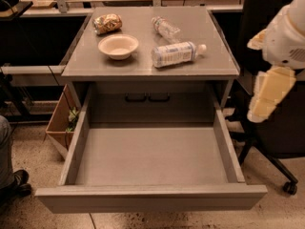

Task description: Place blue plastic bottle into top drawer

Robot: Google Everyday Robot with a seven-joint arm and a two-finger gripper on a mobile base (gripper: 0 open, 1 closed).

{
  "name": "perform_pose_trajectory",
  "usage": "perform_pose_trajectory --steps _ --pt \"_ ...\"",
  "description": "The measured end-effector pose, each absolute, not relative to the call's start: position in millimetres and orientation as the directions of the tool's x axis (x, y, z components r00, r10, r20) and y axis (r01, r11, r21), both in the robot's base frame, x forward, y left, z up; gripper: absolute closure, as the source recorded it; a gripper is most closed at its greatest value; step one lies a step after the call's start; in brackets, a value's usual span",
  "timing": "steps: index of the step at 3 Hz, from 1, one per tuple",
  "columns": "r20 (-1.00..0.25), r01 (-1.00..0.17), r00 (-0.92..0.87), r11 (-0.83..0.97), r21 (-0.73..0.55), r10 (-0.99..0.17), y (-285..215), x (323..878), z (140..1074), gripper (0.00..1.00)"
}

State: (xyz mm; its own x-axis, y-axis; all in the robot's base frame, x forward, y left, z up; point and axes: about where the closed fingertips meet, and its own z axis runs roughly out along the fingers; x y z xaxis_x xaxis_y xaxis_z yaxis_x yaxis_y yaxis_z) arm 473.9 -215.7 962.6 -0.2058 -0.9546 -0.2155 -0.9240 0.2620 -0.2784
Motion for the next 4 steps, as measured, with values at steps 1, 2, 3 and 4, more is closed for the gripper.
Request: perform_pose_trajectory --steps 1,2,3,4 --pt "-0.245 -0.915 -0.172 0.247 -0.319 -0.954 -209.5 535.8 946.5 0.00" --pt "-0.289 -0.914 -0.128 0.226 -0.336 -0.949 -196.0 602.5 933.3 0.00" --pt "-0.352 -0.927 -0.105 0.220 -0.304 -0.930 -173.3 662.2 911.8 0.00" --pt "-0.410 -0.937 -0.100 0.224 -0.267 -0.907 -150.5 712.2 890.1 0.00"
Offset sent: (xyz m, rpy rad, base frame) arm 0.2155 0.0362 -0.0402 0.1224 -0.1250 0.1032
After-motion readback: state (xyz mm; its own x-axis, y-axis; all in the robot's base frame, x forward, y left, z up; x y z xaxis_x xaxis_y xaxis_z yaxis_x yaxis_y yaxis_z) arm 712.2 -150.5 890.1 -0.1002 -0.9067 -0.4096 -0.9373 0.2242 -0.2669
